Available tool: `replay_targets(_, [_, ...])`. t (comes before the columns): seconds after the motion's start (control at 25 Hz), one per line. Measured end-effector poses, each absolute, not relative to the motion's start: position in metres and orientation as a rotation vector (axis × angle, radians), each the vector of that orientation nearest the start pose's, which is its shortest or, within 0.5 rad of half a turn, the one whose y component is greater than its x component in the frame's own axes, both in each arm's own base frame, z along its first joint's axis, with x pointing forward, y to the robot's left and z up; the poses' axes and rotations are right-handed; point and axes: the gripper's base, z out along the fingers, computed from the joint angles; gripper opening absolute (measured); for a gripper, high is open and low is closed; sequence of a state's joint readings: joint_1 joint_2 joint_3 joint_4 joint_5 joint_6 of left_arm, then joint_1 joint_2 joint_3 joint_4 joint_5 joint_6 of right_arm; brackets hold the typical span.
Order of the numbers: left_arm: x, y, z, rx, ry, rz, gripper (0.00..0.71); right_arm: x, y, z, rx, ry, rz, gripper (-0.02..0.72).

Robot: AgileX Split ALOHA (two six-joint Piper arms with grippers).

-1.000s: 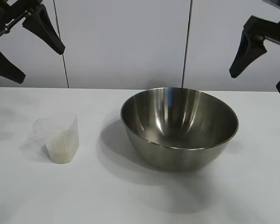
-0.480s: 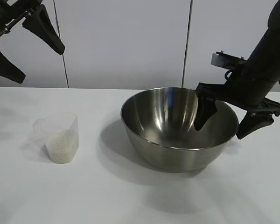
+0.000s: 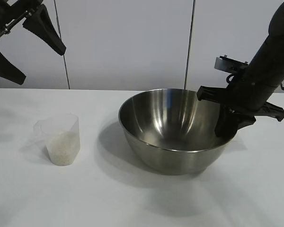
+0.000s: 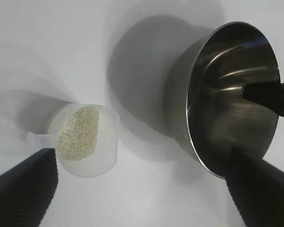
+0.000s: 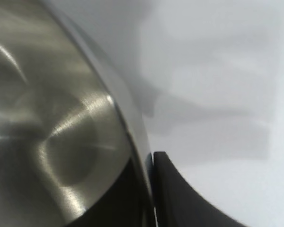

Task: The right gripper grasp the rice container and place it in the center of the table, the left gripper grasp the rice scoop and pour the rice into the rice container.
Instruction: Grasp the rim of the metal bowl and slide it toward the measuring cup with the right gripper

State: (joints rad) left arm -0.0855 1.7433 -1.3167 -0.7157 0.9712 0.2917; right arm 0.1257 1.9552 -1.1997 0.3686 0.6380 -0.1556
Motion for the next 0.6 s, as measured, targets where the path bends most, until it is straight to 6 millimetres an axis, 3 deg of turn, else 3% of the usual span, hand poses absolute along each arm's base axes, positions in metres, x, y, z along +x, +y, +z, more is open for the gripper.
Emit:
replay_targets(0.2, [0.354, -0.080, 0.261, 0.053, 2.702, -0.855, 0.692, 0.371, 0.067, 0.148, 0.015, 2.866, 0.426, 0.011])
replay_targets(0.48, [0.354, -0.080, 0.261, 0.053, 2.702, -0.855, 0.692, 0.370, 0.062, 0.167, 0.044, 2.821, 0.579, 0.011])
replay_targets(0.6, [0.354, -0.080, 0.261, 0.053, 2.702, -0.855, 0.692, 0.366, 0.075, 0.171, -0.018, 2.820, 0.596, 0.011])
